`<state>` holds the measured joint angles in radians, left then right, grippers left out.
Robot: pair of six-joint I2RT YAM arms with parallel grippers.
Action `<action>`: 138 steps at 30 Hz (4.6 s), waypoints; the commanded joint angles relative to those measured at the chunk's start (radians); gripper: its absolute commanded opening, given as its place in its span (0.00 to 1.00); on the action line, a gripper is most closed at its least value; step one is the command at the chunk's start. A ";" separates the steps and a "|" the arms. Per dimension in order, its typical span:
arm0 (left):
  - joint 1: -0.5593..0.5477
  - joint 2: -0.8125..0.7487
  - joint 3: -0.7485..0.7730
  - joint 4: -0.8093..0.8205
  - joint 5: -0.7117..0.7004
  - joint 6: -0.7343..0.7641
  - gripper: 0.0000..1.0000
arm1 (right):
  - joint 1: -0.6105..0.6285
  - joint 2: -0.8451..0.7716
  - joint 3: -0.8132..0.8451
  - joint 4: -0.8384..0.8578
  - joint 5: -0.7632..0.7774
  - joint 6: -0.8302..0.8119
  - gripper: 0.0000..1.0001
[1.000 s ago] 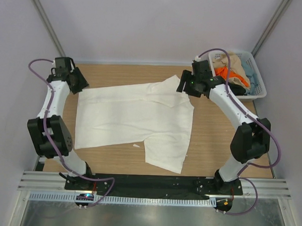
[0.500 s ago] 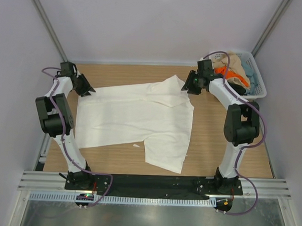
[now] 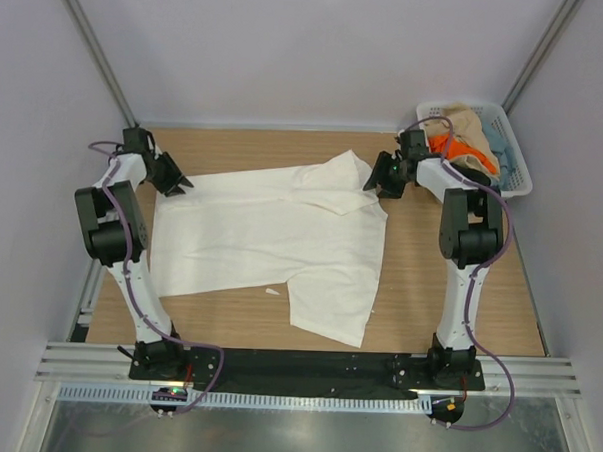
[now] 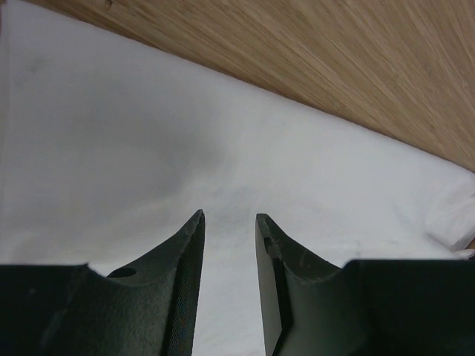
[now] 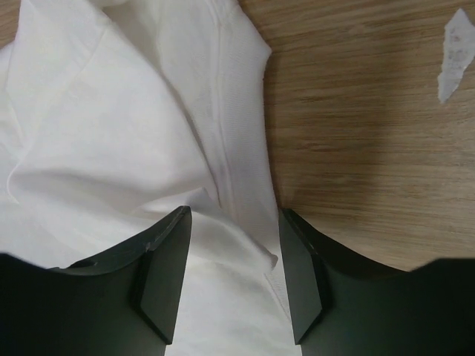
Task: Fold and stack the t-shirts
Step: Fold the tshirt
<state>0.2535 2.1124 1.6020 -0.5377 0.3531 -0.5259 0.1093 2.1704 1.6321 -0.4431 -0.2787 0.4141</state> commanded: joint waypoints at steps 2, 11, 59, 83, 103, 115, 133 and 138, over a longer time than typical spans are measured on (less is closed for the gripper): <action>0.035 -0.020 0.019 -0.031 -0.031 -0.017 0.34 | -0.008 0.000 0.055 0.023 -0.049 -0.035 0.54; 0.066 0.014 0.070 -0.054 -0.011 -0.017 0.32 | -0.007 -0.024 0.038 0.009 -0.082 -0.018 0.46; 0.073 0.087 0.148 -0.119 -0.019 0.027 0.27 | -0.007 -0.250 -0.026 -0.241 -0.071 0.241 0.01; 0.082 0.133 0.184 -0.128 -0.012 0.017 0.27 | 0.058 -0.369 -0.121 -0.361 -0.031 0.522 0.01; 0.082 0.146 0.202 -0.169 -0.026 0.023 0.21 | 0.133 -0.454 -0.216 -0.368 -0.011 0.813 0.01; 0.084 0.138 0.193 -0.165 -0.017 0.017 0.21 | 0.150 -0.472 -0.385 -0.250 -0.025 0.911 0.01; 0.082 0.121 0.217 -0.156 0.009 0.006 0.27 | 0.092 -0.420 -0.333 -0.252 0.168 0.612 0.38; 0.081 0.127 0.216 -0.128 0.061 0.001 0.30 | 0.067 -0.226 -0.057 -0.133 0.340 0.251 0.57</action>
<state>0.3298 2.2566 1.7836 -0.6838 0.3561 -0.5186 0.1925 1.8660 1.4521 -0.6827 -0.0879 0.9741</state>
